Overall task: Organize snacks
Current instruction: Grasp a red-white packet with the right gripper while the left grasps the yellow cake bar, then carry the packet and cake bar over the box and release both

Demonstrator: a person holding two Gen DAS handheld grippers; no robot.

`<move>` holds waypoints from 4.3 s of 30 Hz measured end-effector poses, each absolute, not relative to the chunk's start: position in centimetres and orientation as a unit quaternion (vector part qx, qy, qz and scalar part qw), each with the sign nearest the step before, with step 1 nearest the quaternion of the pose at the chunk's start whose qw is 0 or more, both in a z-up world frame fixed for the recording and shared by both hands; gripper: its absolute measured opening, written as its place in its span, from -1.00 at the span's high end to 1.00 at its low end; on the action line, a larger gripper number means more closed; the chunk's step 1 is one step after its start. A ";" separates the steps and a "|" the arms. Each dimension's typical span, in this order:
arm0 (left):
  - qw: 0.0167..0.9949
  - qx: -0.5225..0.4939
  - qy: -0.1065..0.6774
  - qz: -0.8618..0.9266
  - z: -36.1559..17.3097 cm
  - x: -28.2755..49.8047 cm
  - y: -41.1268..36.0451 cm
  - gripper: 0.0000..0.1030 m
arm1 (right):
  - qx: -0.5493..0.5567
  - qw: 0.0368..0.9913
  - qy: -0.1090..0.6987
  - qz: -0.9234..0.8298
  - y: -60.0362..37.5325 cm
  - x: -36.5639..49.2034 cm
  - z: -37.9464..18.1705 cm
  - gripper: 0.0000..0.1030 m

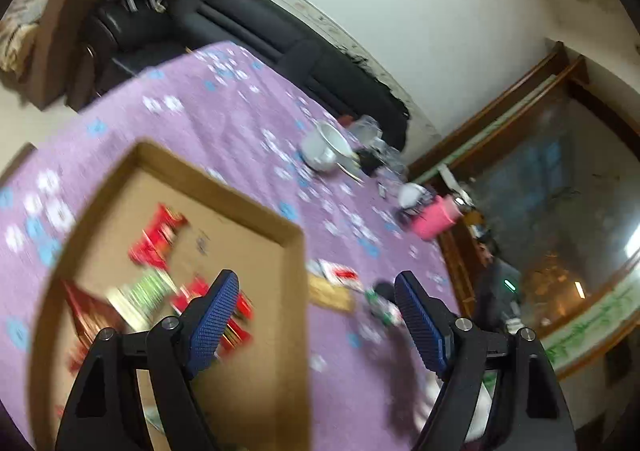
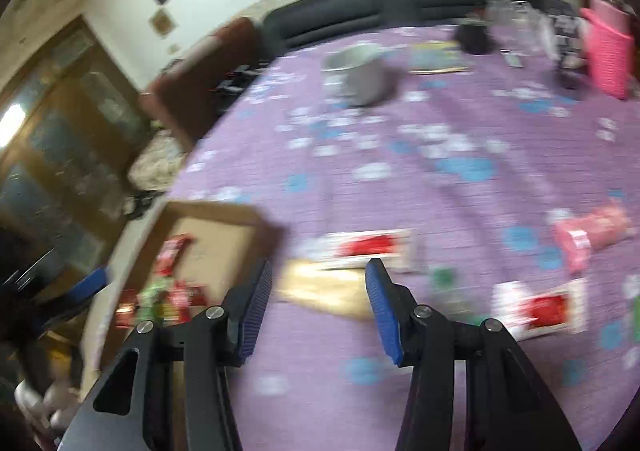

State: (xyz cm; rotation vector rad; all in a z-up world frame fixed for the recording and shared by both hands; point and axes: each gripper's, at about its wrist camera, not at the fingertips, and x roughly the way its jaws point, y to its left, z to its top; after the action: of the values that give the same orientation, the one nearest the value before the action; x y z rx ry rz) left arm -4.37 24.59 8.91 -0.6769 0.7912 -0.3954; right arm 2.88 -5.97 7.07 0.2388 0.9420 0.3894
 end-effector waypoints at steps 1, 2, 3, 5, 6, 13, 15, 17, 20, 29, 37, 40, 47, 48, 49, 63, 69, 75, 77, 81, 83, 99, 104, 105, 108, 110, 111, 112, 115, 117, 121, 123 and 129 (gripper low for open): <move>0.846 -0.324 0.376 -0.194 8.8 -4.6 24.3 -0.62 | 0.108 0.867 0.454 0.174 -6.7 3.3 6.8 0.07; 0.841 -0.327 0.381 -0.200 8.4 -4.9 23.7 -0.62 | 0.102 0.867 0.458 0.166 -7.1 3.8 6.4 0.07; 0.839 -0.327 0.386 -0.201 8.0 -5.1 23.3 -0.62 | 0.096 0.867 0.461 0.160 -7.2 4.3 6.0 0.07; 0.835 -0.323 0.396 -0.203 7.4 -5.3 22.6 -0.62 | 0.086 0.867 0.465 0.158 -6.7 5.1 5.4 0.07; 0.834 -0.321 0.400 -0.204 7.3 -5.3 22.3 -0.62 | 0.082 0.868 0.463 0.158 -6.3 5.5 5.3 0.07; 0.829 -0.313 0.418 -0.199 6.3 -6.1 21.1 -0.62 | -0.006 0.864 0.476 0.162 -0.6 8.2 3.1 0.07; 0.829 -0.313 0.418 -0.200 6.3 -6.2 21.0 -0.62 | -0.055 0.860 0.482 0.157 0.7 7.6 2.5 0.39; 0.832 -0.308 0.417 -0.197 6.4 -6.4 21.1 -0.62 | -0.088 0.855 0.485 0.159 1.3 6.2 2.4 0.69; 0.834 -0.298 0.419 -0.199 6.5 -6.5 20.8 -0.62 | -0.101 0.843 0.499 0.175 0.5 2.8 2.4 0.72; 0.832 -0.259 0.431 -0.235 6.6 -7.6 17.6 -0.62 | -0.030 0.832 0.521 0.186 -8.1 -5.4 3.0 0.53; 0.833 -0.230 0.446 -0.233 6.7 -8.7 14.9 -0.62 | 0.072 0.850 0.501 0.147 -8.7 -1.3 2.7 0.14; 0.838 -0.222 0.445 -0.224 7.2 -9.1 14.9 -0.62 | 0.085 0.863 0.487 0.104 -7.4 0.2 2.4 0.00; 0.850 -0.177 0.448 -0.211 7.6 -8.8 13.2 -0.62 | 0.021 0.876 0.475 0.084 -6.7 0.1 2.3 0.52; 0.850 -0.170 0.452 -0.212 7.4 -8.6 12.7 -0.62 | 0.024 0.876 0.475 0.086 -7.2 -0.2 2.3 0.53; 0.848 -0.161 0.457 -0.214 7.2 -8.4 11.9 -0.62 | 0.027 0.876 0.473 0.085 -7.9 -0.7 2.3 0.53; 0.842 -0.036 0.520 -0.138 2.4 -1.6 5.1 -0.62 | 0.116 0.877 0.448 0.132 -12.9 -1.9 1.7 0.52; 0.834 0.003 0.517 -0.193 1.8 -1.2 2.4 -0.38 | 0.146 0.870 0.451 0.138 -14.0 -1.9 1.6 0.52; 0.847 -0.008 0.505 -0.164 2.2 -0.8 3.0 -0.40 | 0.158 0.869 0.450 0.128 -14.7 -1.9 1.7 0.51; 0.845 -0.024 0.515 -0.144 2.1 0.4 3.7 -0.48 | 0.163 0.868 0.451 0.128 -14.9 -1.9 1.6 0.51; 0.838 -0.034 0.533 -0.111 1.7 3.4 3.5 -0.56 | 0.157 0.871 0.448 0.124 -14.7 -2.0 1.7 0.51; 0.839 -0.009 0.534 -0.103 1.5 4.2 2.4 -0.65 | 0.159 0.872 0.447 0.123 -14.8 -2.1 1.7 0.51; 0.854 0.068 0.491 -0.159 1.4 2.5 1.2 0.31 | 0.137 0.886 0.424 0.129 -14.2 -2.5 2.3 0.54; 0.859 0.028 0.480 -0.175 2.6 1.1 2.5 0.31 | 0.141 0.890 0.411 0.139 -14.0 -2.9 2.8 0.54; 0.861 0.014 0.476 -0.177 3.1 0.4 3.2 0.31 | 0.140 0.890 0.410 0.141 -14.0 -2.9 2.8 0.54; 0.868 -0.020 0.463 -0.177 4.4 -1.0 5.3 0.31 | 0.142 0.890 0.406 0.151 -13.7 -3.1 3.0 0.54; 0.875 -0.043 0.451 -0.172 5.5 -2.4 7.4 0.31 | 0.141 0.891 0.401 0.157 -13.5 -3.2 3.1 0.54; 0.878 -0.053 0.446 -0.167 5.9 -3.0 8.5 0.31 | 0.139 0.892 0.398 0.160 -13.3 -3.3 3.2 0.54; 0.881 -0.068 0.441 -0.160 6.4 -3.9 10.1 0.31 | 0.137 0.893 0.396 0.164 -13.1 -3.4 3.3 0.54; 0.887 -0.088 0.433 -0.132 6.8 -5.9 13.7 0.31 | 0.128 0.893 0.393 0.177 -11.8 -3.7 3.9 0.54; 0.887 -0.096 0.435 -0.118 6.5 -6.9 15.5 0.31 | 0.119 0.892 0.394 0.188 -10.7 -3.9 4.4 0.53; 0.880 -0.118 0.448 -0.102 5.0 -8.6 18.4 0.30 | 0.105 0.881 0.402 0.226 -6.9 -4.1 5.7 0.53; 0.877 -0.124 0.454 -0.099 4.2 -9.1 18.9 0.30 | 0.090 0.876 0.405 0.245 -4.5 -4.2 6.3 0.53; 0.871 -0.129 0.462 -0.106 2.7 -10.3 19.5 0.29 | 0.041 0.864 0.416 0.281 2.4 -4.1 7.5 0.52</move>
State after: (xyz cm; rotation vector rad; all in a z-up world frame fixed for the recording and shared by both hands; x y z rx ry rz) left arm -10.31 19.51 2.68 -0.2693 0.9659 -0.2216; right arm -4.11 2.41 7.47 0.0867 0.8708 0.5887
